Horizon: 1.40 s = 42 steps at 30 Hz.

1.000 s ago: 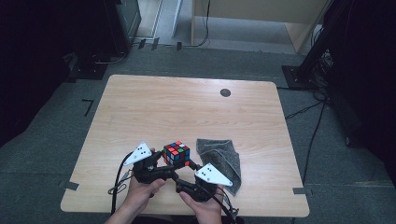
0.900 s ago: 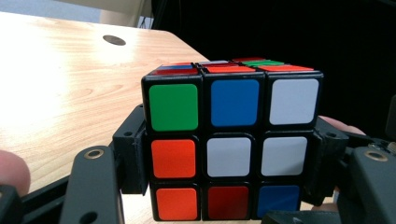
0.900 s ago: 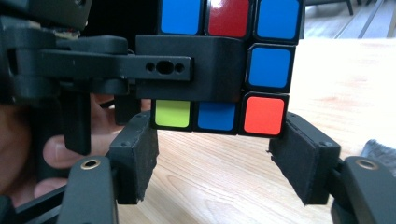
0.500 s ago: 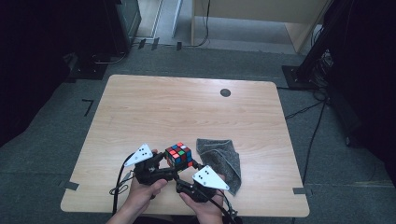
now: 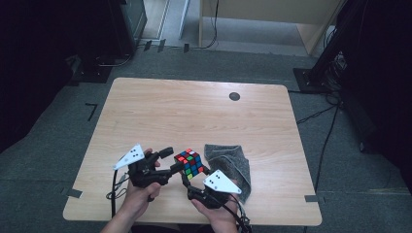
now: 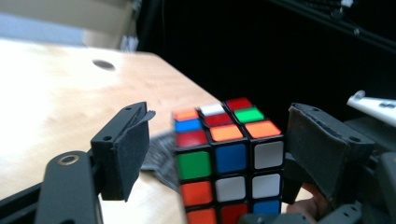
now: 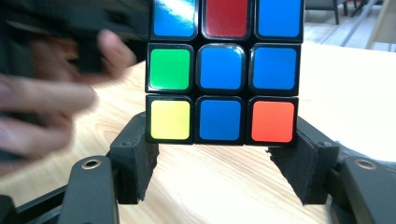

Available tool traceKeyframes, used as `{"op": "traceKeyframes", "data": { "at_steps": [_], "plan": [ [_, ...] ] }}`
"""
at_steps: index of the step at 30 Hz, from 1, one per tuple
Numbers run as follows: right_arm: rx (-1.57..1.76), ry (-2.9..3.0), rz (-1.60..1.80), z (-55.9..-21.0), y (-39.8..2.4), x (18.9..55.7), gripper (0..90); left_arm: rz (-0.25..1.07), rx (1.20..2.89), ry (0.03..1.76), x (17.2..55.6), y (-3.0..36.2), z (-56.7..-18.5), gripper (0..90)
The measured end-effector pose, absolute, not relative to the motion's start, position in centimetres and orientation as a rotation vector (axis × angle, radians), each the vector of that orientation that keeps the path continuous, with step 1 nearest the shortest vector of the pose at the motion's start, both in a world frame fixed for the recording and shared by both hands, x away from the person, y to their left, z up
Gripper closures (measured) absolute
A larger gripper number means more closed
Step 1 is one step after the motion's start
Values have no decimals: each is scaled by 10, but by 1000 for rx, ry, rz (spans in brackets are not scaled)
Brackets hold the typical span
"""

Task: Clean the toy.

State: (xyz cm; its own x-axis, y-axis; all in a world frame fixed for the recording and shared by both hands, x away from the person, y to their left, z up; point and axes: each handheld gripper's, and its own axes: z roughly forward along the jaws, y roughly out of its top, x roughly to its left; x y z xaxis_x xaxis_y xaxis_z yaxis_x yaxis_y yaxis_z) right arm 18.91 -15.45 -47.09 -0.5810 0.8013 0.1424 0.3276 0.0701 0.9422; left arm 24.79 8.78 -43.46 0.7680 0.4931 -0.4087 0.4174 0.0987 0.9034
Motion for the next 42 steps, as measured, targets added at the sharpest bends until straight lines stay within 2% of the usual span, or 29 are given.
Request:
{"op": "traceKeyframes", "data": {
  "at_steps": [3, 7, 9, 12, 15, 19, 42],
  "plan": [
    [1157, 1945, 1525, -470, -167, 194, 346, 121, 1530, 751, 251, 101, -434, 195],
    [1191, 1971, 1548, -464, -182, 200, 346, 256, 1678, 650, 251, 109, -443, 155],
    [1208, 1972, 1560, -461, -188, 202, 346, 246, 1719, 634, 253, 109, -450, 140],
    [1222, 1976, 1571, -456, -193, 203, 346, 303, 1759, 625, 252, 104, -457, 137],
    [1227, 2001, 1606, -451, -194, 202, 346, 458, 1867, 567, 246, 92, -464, 137],
    [1216, 2053, 1622, -445, -189, 198, 346, 557, 1941, 477, 236, 77, -472, 141],
    [1325, 2270, 1656, -451, -173, 201, 345, 695, 1988, 274, 215, 52, -471, 152]
  ]
}}
